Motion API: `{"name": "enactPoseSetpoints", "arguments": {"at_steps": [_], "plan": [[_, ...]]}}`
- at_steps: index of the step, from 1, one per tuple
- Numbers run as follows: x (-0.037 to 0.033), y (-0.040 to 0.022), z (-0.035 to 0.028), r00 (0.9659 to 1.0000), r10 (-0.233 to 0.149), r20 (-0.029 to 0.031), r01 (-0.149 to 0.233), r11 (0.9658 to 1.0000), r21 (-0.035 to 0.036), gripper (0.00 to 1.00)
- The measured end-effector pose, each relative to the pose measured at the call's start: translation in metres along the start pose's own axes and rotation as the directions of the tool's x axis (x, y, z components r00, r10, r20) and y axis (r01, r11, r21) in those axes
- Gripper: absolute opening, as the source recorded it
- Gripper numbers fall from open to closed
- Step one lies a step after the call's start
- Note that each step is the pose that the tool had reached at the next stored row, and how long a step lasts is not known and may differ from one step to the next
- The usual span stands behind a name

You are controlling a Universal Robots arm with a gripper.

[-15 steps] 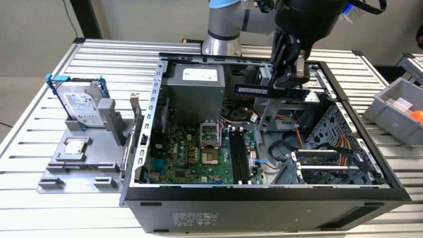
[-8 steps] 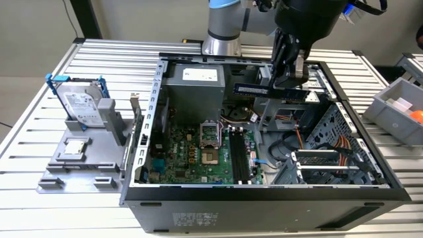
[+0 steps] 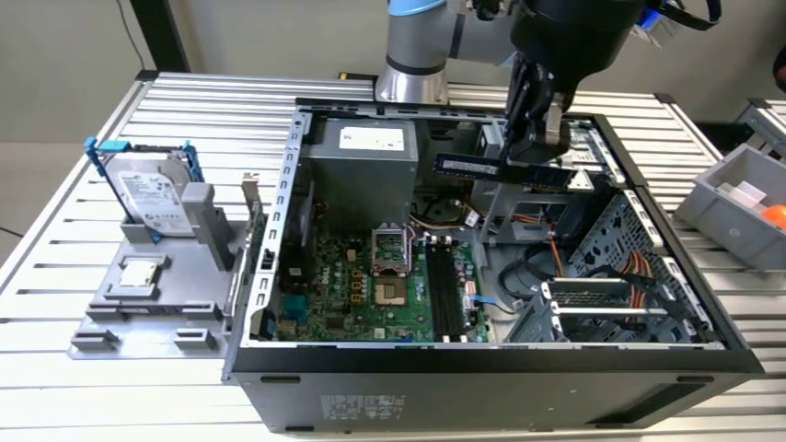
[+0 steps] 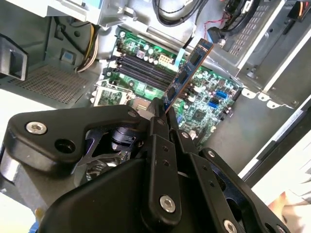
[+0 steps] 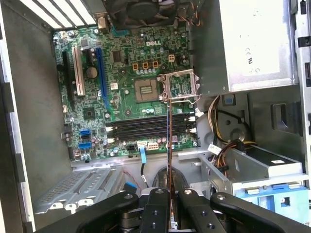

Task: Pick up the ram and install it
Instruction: 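Insert the ram into the slot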

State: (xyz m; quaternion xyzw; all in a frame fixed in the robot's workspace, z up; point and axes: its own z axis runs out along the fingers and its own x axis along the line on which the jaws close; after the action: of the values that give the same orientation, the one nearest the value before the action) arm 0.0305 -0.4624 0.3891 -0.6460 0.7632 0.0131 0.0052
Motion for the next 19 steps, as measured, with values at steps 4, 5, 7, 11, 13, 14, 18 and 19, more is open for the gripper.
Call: {"name": "enactPoseSetpoints", "arguments": {"at_steps": [4, 5, 7, 11, 13, 14, 18, 19], "plan": [[-0.0002, 0.0000, 0.0003, 0.9993, 0.037, 0.0008, -0.037, 0.9993, 0.0009, 0.00], [-0.0006, 0.0001, 0.0004, 0.9991, 0.042, 0.0010, -0.042, 0.9991, 0.0010, 0.00], [-0.0014, 0.0002, 0.0003, 0.9988, 0.048, 0.0008, -0.048, 0.9988, 0.0012, 0.00], [-0.0023, 0.0004, 0.0004, 0.9977, 0.068, 0.0012, -0.068, 0.9977, 0.0016, 0.00], [-0.0024, 0.0004, 0.0004, 0.9962, 0.087, 0.0014, -0.087, 0.9962, 0.0021, 0.00], [-0.0024, 0.0004, 0.0004, 0.9952, 0.098, 0.0014, -0.098, 0.9952, 0.0024, 0.00], [-0.0025, 0.0004, 0.0005, 0.9893, 0.146, 0.0022, -0.146, 0.9893, 0.0034, 0.00], [-0.0024, 0.0004, 0.0005, 0.9875, 0.157, 0.0024, -0.157, 0.9875, 0.0037, 0.00]]}}
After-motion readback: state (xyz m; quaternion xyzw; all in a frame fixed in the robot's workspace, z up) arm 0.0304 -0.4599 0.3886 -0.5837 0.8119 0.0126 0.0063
